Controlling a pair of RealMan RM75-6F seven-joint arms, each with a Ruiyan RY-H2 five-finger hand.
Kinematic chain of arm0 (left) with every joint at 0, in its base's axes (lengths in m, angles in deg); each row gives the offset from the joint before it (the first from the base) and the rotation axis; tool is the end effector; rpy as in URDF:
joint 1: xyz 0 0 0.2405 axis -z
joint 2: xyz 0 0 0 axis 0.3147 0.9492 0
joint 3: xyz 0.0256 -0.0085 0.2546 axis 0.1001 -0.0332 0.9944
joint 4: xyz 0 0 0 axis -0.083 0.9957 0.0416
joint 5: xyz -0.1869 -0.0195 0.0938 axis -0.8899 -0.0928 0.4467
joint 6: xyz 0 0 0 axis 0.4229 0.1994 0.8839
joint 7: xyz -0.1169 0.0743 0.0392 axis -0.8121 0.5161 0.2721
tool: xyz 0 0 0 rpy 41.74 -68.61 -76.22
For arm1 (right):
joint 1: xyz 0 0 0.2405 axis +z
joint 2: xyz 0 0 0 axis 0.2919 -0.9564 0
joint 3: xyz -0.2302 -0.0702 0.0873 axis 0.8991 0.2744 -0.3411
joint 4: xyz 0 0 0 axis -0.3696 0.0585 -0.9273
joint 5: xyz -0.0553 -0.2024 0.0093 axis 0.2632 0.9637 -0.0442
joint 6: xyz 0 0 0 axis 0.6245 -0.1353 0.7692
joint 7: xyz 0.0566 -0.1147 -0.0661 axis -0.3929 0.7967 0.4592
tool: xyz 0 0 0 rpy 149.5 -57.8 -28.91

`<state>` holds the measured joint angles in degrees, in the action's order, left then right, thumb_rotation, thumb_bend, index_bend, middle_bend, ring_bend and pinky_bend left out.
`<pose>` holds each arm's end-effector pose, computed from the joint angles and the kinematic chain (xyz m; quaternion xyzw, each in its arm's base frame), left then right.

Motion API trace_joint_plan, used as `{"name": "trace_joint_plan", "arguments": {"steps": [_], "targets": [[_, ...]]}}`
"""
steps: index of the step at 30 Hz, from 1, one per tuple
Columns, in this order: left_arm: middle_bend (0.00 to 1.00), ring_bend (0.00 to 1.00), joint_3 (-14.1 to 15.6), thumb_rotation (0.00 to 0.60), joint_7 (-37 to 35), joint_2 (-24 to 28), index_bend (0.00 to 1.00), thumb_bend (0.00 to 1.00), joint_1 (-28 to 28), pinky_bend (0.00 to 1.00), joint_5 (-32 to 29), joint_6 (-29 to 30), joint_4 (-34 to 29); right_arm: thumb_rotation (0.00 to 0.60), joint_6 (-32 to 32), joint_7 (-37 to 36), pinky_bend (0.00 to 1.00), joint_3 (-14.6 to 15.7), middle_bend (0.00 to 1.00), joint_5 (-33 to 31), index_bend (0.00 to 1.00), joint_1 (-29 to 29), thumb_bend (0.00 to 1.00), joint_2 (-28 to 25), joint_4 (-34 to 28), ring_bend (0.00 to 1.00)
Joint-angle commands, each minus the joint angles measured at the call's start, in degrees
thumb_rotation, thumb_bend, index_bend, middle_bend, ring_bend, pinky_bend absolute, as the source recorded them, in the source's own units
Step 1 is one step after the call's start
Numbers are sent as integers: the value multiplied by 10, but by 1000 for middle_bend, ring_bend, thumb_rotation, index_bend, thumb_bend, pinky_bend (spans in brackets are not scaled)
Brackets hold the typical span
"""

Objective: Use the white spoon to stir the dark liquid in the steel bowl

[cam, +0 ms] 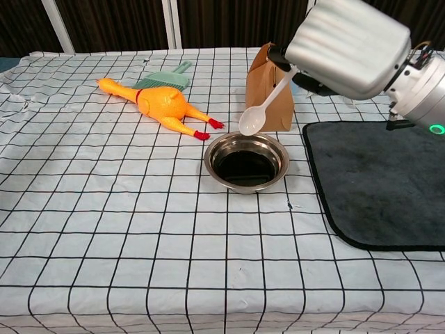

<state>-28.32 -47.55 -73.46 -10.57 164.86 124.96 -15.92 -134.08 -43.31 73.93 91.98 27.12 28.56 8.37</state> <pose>-0.3142 0.2064 0.1645 -0.6093 -0.3012 -0.3866 0.6234 -0.1268 -0.3421 0.0011 0.7274 0.2149 0.4235 0.4953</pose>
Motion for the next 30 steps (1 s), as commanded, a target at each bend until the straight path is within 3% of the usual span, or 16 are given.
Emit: {"name": "trace_joint_plan", "arguments": {"steps": [1, 16, 30], "targets": [[8, 0, 0, 600, -2, 1, 138, 219, 0, 0, 1, 2, 0, 600, -1, -5, 1000, 11, 859, -1, 651, 1, 420, 25, 29, 1000], [8, 0, 1, 600, -3, 1, 138, 219, 1, 0, 0, 0, 1, 600, -11, -35, 1000, 40, 859, -6, 661, 9, 420, 102, 132, 1000], [8, 0, 2, 600, -5, 2, 138, 219, 2, 0, 1, -3, 1, 600, -4, -50, 1000, 45, 859, -25, 672, 20, 420, 137, 186, 1000]]}}
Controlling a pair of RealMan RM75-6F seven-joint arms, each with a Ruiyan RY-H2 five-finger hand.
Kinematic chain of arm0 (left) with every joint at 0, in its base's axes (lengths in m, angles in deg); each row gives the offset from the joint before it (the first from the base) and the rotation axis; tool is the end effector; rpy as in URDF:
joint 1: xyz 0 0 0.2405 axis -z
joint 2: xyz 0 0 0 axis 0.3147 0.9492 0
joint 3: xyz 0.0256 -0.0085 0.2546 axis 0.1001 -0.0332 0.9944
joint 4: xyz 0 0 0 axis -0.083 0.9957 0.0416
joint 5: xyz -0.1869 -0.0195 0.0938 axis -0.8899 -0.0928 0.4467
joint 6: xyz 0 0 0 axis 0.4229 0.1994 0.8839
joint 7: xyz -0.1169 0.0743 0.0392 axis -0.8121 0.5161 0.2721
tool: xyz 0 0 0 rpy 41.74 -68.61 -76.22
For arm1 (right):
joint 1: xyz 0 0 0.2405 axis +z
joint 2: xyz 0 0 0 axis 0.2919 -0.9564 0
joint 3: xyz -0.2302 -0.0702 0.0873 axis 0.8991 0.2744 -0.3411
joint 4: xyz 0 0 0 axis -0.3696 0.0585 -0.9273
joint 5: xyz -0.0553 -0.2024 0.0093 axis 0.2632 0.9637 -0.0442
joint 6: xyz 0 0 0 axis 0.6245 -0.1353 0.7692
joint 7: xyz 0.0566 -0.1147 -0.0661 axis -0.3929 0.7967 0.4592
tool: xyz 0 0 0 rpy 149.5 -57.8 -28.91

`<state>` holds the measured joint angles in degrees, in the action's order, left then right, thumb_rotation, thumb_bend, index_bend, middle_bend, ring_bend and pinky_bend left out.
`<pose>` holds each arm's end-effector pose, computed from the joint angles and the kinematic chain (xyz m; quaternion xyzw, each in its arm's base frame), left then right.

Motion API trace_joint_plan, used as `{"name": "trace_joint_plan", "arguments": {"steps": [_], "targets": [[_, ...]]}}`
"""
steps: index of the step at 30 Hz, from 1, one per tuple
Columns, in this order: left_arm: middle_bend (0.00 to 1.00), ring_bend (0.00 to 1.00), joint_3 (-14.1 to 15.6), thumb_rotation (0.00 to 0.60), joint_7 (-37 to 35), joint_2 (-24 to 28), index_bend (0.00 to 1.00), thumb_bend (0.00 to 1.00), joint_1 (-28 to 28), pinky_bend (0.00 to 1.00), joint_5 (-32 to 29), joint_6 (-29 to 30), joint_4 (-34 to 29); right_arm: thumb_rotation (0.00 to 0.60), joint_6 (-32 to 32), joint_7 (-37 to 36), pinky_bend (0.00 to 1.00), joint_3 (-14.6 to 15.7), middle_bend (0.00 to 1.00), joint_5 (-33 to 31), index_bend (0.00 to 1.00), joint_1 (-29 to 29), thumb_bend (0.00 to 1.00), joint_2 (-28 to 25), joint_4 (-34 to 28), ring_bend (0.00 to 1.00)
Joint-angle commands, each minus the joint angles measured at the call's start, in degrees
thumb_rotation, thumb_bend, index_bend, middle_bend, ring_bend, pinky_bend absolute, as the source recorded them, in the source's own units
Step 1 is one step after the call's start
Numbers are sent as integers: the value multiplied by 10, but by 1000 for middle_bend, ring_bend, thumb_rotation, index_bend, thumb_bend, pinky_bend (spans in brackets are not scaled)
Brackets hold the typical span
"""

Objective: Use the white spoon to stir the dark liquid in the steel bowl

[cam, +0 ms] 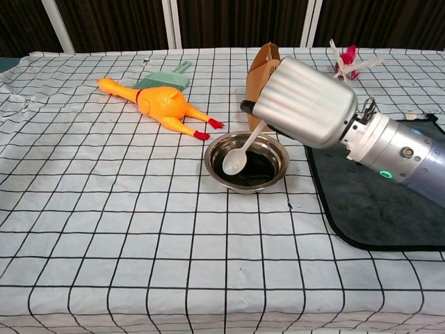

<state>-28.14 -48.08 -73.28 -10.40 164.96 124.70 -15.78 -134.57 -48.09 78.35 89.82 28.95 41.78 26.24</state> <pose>-0.3146 0.2069 0.1647 -0.6114 -0.3030 -0.3868 0.6203 -0.1299 -0.3391 -0.0569 0.7509 0.2103 0.4088 0.4741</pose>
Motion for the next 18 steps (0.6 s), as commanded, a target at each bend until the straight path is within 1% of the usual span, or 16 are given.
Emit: {"name": "trace_joint_plan", "arguments": {"steps": [1, 5, 11, 18], "targets": [[8, 0, 0, 600, 0, 0, 138, 219, 0, 0, 0, 0, 0, 600, 1, -3, 1000, 1, 859, -5, 672, 3, 420, 7, 11, 1000], [8, 0, 0, 600, -1, 1, 138, 219, -1, 0, 0, 2, 0, 600, 5, -6, 1000, 0, 859, -15, 672, 5, 421, 11, 32, 1000], [8, 0, 0, 600, 1, 0, 138, 219, 0, 0, -1, -1, 0, 600, 1, -16, 1000, 4, 859, -24, 676, 2, 420, 10, 47, 1000], [8, 0, 2, 600, 5, -1, 138, 219, 0, 0, 2, 1, -1, 600, -12, -17, 1000, 22, 859, -24, 679, -13, 421, -10, 39, 1000]]}}
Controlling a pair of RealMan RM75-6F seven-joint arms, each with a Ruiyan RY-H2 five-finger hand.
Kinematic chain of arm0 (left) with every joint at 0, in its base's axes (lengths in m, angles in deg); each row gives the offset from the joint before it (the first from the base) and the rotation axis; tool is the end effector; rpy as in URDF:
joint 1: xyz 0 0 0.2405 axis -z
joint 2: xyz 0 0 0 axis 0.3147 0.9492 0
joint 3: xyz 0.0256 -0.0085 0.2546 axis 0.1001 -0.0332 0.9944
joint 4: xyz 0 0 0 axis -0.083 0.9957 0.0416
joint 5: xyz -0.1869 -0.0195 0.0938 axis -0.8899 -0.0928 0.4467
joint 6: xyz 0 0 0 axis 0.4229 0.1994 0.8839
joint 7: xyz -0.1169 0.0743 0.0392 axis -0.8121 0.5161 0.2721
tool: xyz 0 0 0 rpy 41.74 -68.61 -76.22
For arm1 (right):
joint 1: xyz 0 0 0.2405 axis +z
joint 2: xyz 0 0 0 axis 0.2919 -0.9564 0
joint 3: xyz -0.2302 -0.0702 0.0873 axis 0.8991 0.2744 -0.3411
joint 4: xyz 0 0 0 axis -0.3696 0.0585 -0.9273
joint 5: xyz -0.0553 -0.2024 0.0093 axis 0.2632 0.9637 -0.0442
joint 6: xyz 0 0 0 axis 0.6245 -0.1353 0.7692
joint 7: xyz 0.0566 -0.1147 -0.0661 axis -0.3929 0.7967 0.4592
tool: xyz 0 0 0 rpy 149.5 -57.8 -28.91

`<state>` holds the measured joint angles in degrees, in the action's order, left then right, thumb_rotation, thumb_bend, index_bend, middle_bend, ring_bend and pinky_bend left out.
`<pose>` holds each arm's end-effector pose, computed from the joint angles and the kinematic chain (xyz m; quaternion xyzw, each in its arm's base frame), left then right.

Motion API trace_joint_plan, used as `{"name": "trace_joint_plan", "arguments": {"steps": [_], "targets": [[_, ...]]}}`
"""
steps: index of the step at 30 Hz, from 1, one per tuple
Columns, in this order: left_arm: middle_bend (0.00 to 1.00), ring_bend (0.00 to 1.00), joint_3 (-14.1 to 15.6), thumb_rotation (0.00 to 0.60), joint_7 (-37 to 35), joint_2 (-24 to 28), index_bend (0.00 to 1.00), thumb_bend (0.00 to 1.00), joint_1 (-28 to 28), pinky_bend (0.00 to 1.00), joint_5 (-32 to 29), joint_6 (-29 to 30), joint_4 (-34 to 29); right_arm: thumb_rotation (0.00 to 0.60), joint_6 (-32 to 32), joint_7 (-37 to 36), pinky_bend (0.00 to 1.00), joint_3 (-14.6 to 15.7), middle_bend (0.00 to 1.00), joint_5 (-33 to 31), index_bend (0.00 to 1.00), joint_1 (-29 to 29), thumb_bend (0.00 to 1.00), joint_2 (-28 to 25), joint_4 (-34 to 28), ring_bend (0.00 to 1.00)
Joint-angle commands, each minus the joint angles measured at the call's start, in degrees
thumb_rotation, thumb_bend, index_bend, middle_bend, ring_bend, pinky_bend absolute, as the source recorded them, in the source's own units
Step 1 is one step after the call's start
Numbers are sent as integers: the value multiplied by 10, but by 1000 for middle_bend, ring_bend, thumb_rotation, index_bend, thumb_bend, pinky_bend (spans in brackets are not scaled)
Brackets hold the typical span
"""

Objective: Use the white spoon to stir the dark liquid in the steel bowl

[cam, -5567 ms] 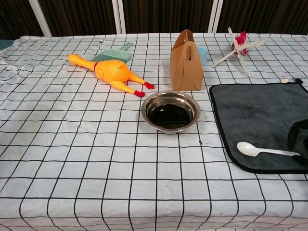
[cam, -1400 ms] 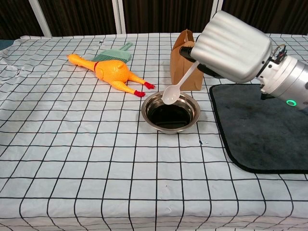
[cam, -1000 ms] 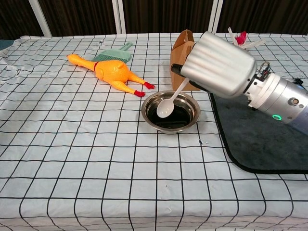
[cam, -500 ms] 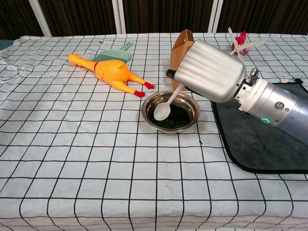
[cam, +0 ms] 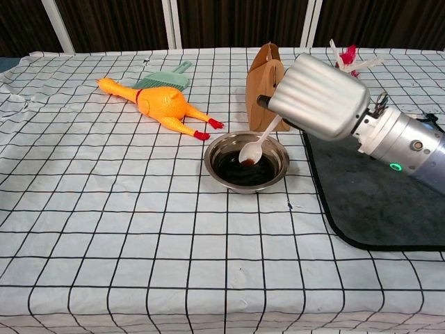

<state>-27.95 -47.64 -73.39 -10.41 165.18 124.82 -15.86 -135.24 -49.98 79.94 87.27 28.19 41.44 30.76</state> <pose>-0.3139 0.2061 0.1634 -0.6136 -0.3011 -0.3855 0.6198 -0.1502 -0.3496 -0.0451 0.7521 0.2104 0.3833 0.4931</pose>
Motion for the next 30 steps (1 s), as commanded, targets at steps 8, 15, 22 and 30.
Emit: {"name": "trace_joint_plan", "arguments": {"steps": [8, 15, 22, 30], "targets": [[8, 0, 1, 600, 3, 0, 138, 219, 0, 0, 0, -1, -2, 600, -22, 16, 1000, 37, 859, 18, 685, -28, 421, -33, -40, 1000], [8, 0, 2, 600, 4, -1, 138, 219, 0, 0, 0, -1, -2, 600, -31, 30, 1000, 44, 859, 25, 689, -34, 420, -46, -88, 1000], [8, 0, -1, 600, -1, 3, 138, 220, -1, 0, -3, 1, -2, 600, -20, 46, 1000, 43, 859, 31, 689, -28, 420, -40, -116, 1000], [7, 0, -2, 600, -8, 6, 138, 219, -3, 0, -2, 5, -2, 600, -7, 40, 1000, 26, 859, 25, 689, -13, 421, -16, -114, 1000]]}}
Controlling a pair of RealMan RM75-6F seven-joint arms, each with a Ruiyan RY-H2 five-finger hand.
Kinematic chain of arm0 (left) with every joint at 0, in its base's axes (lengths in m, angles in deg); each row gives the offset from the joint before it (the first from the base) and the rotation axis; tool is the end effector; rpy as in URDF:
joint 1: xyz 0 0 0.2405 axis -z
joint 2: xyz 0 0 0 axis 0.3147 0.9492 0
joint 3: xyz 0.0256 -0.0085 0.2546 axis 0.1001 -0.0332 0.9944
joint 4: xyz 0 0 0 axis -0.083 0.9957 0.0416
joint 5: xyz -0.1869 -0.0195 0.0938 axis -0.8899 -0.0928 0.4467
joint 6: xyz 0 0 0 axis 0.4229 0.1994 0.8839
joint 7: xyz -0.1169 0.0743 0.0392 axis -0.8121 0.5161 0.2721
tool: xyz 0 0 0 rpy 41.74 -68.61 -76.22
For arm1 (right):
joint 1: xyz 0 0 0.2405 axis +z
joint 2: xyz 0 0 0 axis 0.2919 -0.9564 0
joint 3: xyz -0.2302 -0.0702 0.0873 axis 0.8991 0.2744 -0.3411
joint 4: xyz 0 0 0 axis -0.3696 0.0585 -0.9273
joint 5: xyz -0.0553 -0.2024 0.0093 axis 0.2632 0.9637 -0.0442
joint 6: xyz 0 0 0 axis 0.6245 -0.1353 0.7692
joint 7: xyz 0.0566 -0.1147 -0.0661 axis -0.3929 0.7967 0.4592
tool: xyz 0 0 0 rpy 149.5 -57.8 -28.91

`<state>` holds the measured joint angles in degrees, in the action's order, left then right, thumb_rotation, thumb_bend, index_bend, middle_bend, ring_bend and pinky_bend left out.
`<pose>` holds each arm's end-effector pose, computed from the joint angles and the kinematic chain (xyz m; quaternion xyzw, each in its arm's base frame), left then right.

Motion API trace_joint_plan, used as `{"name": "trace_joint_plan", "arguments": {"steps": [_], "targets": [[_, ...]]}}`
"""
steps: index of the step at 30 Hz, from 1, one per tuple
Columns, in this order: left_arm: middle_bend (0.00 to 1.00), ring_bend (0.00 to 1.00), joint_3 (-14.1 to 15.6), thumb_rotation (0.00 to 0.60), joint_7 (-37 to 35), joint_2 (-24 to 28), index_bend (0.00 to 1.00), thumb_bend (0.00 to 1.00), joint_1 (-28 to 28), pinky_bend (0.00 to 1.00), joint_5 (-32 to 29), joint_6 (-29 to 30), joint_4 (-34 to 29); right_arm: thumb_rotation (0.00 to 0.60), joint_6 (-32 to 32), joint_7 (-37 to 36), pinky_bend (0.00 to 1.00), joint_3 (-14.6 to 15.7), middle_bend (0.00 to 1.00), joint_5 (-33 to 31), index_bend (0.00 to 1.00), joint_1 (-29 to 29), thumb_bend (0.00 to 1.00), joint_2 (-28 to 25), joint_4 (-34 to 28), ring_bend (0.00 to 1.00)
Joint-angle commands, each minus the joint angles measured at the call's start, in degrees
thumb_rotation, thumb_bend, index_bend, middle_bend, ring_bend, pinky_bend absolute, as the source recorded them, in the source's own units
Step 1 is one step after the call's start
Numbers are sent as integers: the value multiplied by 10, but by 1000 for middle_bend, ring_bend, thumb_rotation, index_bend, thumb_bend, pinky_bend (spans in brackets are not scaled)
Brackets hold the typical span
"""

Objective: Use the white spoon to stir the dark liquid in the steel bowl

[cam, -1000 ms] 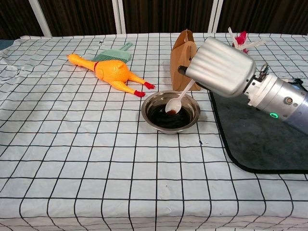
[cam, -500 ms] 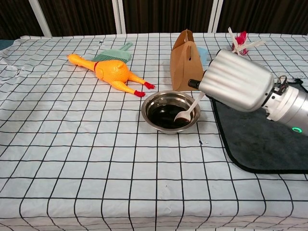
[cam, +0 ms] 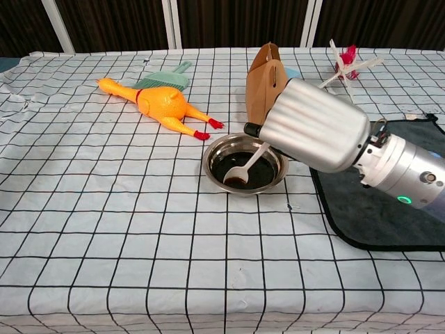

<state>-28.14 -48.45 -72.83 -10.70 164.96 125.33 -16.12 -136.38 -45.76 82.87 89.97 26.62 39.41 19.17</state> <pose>-0.3145 0.2050 0.1681 -0.6077 -0.3025 -0.3899 0.6222 -0.1379 -0.3104 -0.0604 0.7630 0.2002 0.4224 0.4465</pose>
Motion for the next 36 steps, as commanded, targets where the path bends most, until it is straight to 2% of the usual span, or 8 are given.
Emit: {"name": "trace_joint_plan", "arguments": {"steps": [1, 11, 20, 28, 36], "targets": [[7, 0, 0, 600, -1, 0, 138, 219, 0, 0, 0, -1, 0, 600, 7, -3, 1000, -4, 859, -3, 689, 4, 421, 6, 4, 1000], [7, 0, -2, 600, -4, 2, 138, 219, -1, 0, -2, 1, 0, 600, 35, -19, 1000, -35, 859, -33, 697, 21, 421, 37, 54, 1000], [7, 0, -2, 600, 0, 0, 138, 218, 0, 0, -5, -3, 0, 600, 36, -38, 1000, -41, 859, -48, 703, 24, 421, 52, 104, 1000], [7, 0, -2, 600, 6, -2, 138, 219, 2, 0, -7, -5, 0, 600, 27, -48, 1000, -28, 859, -45, 707, 16, 421, 47, 114, 1000], [7, 0, -2, 600, 7, -3, 138, 219, 2, 0, -7, -6, 0, 600, 2, -44, 1000, -8, 859, -31, 713, 4, 421, 30, 90, 1000]]}}
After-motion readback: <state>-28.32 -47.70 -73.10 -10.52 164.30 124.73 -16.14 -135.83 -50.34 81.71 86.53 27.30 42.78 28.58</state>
